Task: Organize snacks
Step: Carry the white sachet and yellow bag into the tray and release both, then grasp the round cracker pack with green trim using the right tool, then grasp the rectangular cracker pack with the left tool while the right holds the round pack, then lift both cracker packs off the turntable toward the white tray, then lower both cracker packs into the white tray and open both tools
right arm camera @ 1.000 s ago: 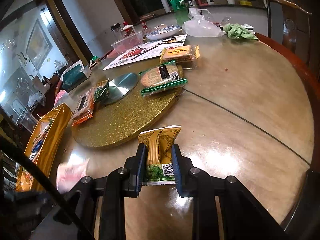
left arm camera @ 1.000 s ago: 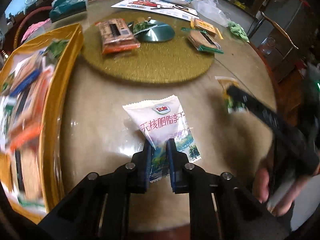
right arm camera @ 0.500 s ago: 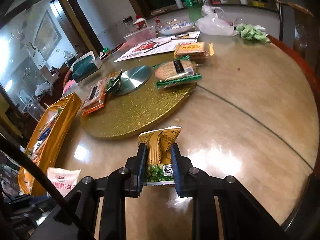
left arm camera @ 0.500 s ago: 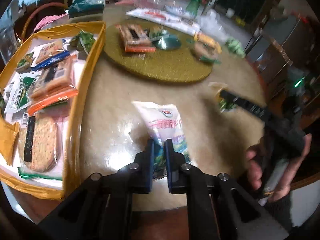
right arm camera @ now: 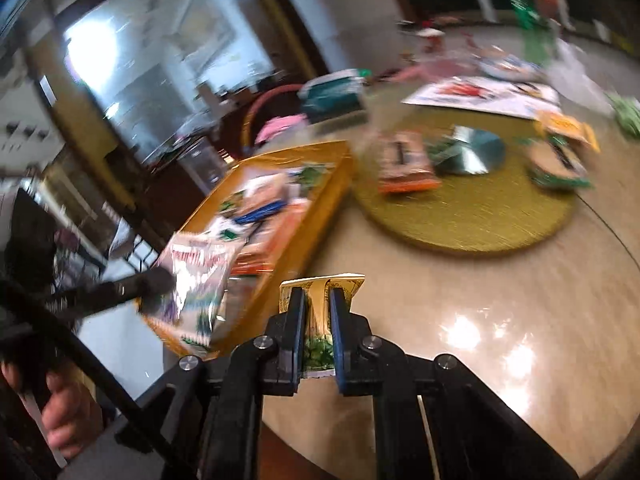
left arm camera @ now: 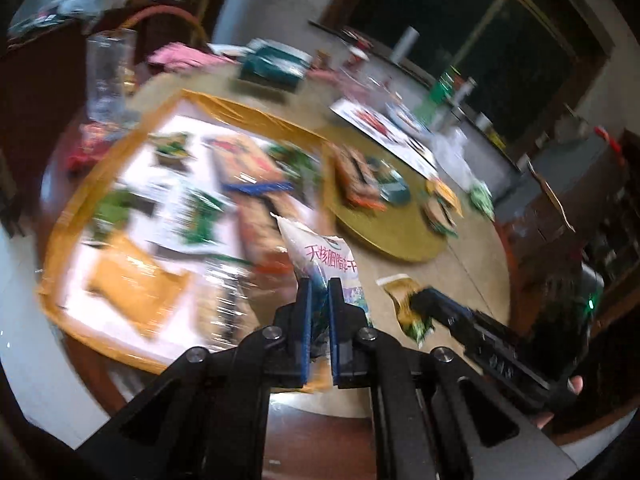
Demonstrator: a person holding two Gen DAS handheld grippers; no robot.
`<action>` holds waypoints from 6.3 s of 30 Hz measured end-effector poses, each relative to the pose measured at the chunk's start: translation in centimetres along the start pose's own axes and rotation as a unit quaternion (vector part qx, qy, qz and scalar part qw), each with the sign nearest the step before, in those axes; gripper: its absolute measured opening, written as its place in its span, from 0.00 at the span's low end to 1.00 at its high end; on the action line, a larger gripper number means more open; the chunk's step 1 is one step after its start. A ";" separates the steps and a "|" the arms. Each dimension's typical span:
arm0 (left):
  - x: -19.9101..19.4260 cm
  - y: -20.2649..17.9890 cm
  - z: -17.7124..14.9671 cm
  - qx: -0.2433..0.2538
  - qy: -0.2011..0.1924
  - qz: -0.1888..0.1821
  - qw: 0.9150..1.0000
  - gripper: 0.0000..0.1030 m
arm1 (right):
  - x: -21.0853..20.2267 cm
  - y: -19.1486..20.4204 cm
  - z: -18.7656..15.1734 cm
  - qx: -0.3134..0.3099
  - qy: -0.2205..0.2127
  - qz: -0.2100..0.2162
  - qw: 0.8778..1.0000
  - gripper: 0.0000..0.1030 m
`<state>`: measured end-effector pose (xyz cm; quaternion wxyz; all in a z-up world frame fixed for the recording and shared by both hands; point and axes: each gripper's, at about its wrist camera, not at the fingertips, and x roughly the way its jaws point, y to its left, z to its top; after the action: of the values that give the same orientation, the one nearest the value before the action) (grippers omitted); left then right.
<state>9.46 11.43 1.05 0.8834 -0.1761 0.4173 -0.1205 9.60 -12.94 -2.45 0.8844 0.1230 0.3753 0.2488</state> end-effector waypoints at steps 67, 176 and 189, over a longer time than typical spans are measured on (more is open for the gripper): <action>4.8 -9.8 -2.5 0.108 0.022 0.060 0.992 0.74 | 4.0 -25.0 11.5 0.129 0.058 -0.161 0.977 0.76; 0.9 -3.0 0.9 0.056 0.002 0.078 0.995 0.57 | -2.5 -2.1 2.1 -0.004 -0.050 -0.014 0.999 0.73; 1.1 7.7 3.8 -0.050 -0.005 0.122 0.991 0.57 | 10.0 6.7 4.4 -0.057 0.074 0.022 0.995 0.73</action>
<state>13.61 18.82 -0.62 0.8836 -0.1685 0.4368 0.0099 16.40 -2.04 -2.75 0.8541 0.0625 0.4219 0.2977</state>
